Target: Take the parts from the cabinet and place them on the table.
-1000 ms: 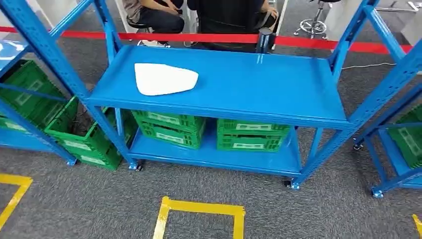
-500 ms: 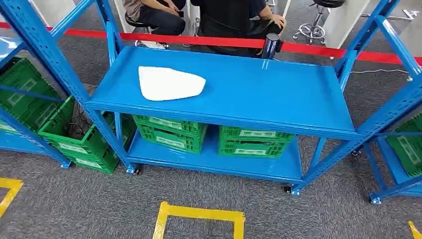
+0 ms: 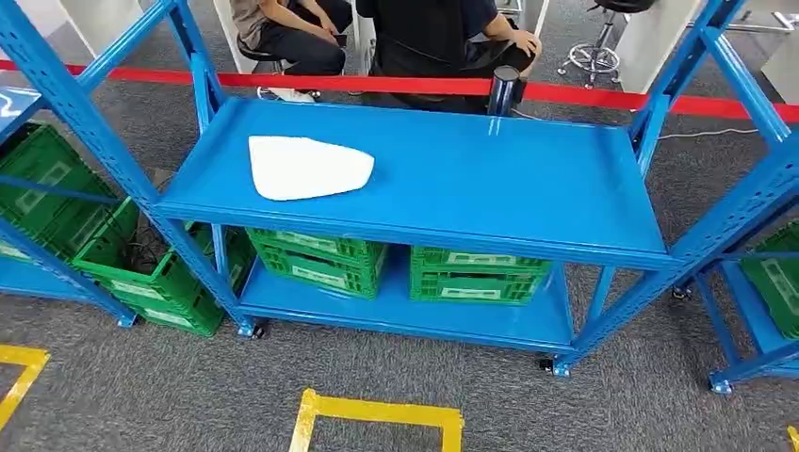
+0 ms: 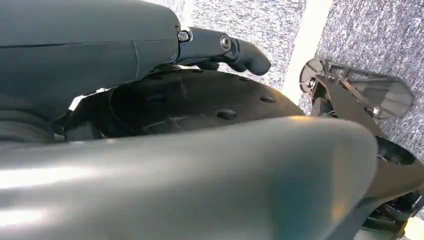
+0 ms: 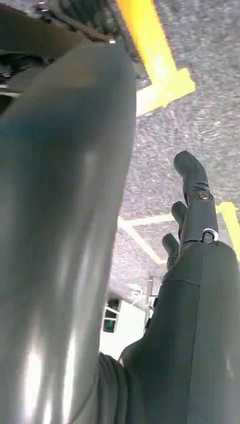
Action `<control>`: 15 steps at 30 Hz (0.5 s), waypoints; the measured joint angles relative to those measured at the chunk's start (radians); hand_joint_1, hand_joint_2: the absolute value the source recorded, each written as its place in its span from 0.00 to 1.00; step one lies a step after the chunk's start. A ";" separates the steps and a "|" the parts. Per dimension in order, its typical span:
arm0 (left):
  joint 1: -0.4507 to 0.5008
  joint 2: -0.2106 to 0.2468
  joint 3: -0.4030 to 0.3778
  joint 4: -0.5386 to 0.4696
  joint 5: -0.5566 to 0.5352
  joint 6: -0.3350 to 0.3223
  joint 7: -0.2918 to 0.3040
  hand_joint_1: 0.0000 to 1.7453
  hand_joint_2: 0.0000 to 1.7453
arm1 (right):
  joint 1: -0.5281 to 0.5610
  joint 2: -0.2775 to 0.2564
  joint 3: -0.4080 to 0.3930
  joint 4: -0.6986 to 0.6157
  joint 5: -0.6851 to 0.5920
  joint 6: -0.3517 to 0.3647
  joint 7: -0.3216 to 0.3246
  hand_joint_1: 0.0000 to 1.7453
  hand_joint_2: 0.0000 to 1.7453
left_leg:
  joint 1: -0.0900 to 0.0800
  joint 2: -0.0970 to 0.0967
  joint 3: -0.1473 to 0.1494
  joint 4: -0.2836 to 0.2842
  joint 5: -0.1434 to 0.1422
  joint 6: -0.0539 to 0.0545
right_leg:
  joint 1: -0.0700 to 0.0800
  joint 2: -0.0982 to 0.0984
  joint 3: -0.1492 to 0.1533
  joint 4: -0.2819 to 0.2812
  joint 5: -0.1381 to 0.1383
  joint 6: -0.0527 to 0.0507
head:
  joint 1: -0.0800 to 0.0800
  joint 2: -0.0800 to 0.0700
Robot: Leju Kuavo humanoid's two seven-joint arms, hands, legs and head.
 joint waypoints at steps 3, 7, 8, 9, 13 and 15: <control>0.000 0.000 0.000 0.000 0.000 0.000 0.000 0.00 0.00 | 0.000 0.000 0.002 0.000 -0.003 0.000 0.000 0.00 0.00 | 0.000 0.000 -0.001 -0.001 0.002 -0.003 | 0.000 0.000 0.000 0.000 0.000 -0.001 | -0.003 0.000; 0.001 0.000 0.000 0.000 -0.001 0.000 0.000 0.00 0.00 | 0.000 -0.001 0.007 0.000 -0.003 0.001 0.000 0.00 0.00 | 0.000 0.000 -0.011 -0.002 0.000 -0.007 | 0.000 0.000 0.002 0.000 -0.001 -0.003 | -0.003 0.000; 0.001 0.000 0.000 0.000 -0.001 0.001 0.000 0.00 1.00 | 0.000 -0.001 0.007 0.000 -0.004 0.003 0.000 0.00 0.00 | -0.001 0.000 -0.011 -0.002 0.000 -0.007 | 0.000 0.000 0.003 0.000 -0.001 -0.003 | -0.003 0.000; 0.001 0.000 0.000 0.000 0.003 0.001 0.002 0.00 1.00 | 0.000 -0.001 0.007 0.000 -0.006 0.005 0.002 0.00 0.00 | -0.002 0.000 -0.011 -0.002 0.001 -0.007 | -0.001 0.000 0.003 0.000 -0.001 -0.003 | -0.004 0.000; -0.001 0.000 0.000 0.000 0.008 0.000 0.018 0.00 0.00 | 0.000 -0.001 0.008 0.000 -0.033 0.020 0.008 0.00 1.00 | -0.004 0.000 -0.011 -0.002 0.001 -0.006 | -0.002 0.000 0.004 -0.001 0.001 -0.002 | -0.003 0.000; -0.001 0.000 0.000 0.000 0.004 -0.002 0.019 0.00 0.00 | 0.001 -0.001 0.008 0.000 -0.024 0.045 0.004 0.00 1.00 | -0.004 0.000 -0.011 -0.002 0.001 -0.006 | -0.003 0.000 0.004 -0.001 0.001 -0.002 | -0.003 0.000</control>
